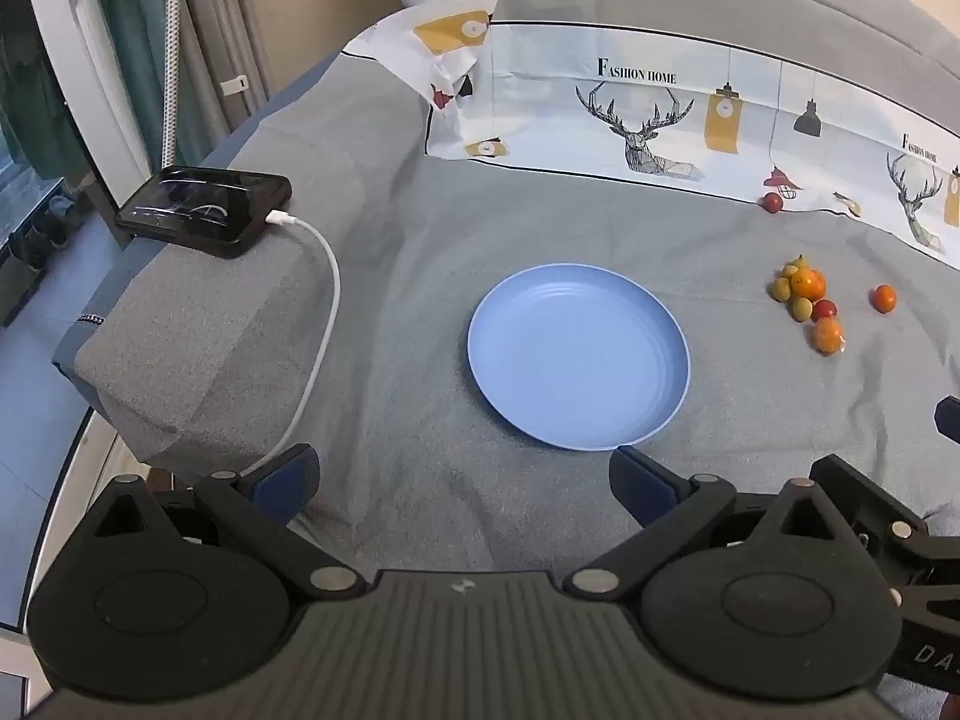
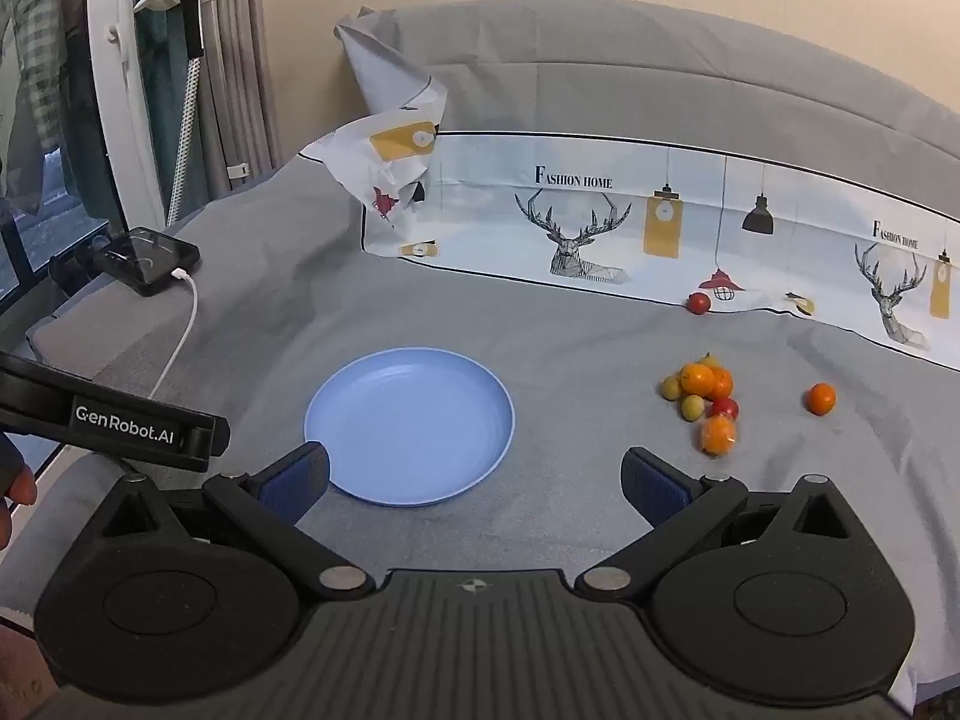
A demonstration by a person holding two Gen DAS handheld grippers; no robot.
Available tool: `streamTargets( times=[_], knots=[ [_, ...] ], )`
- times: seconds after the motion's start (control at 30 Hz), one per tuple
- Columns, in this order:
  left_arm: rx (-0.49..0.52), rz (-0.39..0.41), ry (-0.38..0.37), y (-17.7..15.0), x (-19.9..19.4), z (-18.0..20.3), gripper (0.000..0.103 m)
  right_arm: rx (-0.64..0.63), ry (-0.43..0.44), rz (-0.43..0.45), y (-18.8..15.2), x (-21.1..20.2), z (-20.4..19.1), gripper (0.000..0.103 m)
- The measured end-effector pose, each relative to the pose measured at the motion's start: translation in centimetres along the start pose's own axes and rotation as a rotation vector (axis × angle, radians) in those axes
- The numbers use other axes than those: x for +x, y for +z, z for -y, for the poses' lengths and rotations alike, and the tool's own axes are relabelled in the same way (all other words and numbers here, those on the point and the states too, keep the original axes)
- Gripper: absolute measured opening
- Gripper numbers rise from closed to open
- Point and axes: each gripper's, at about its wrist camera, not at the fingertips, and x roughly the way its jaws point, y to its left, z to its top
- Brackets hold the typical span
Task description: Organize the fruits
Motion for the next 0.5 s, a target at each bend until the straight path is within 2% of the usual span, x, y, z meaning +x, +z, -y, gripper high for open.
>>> streamTargets(
  times=[0.5],
  knots=[
    [0.002, -0.005, 0.012, 0.12, -0.06, 0.36, 0.103, 0.005, 0.008, -0.005, -0.09, 0.08, 0.03, 0.103]
  ],
)
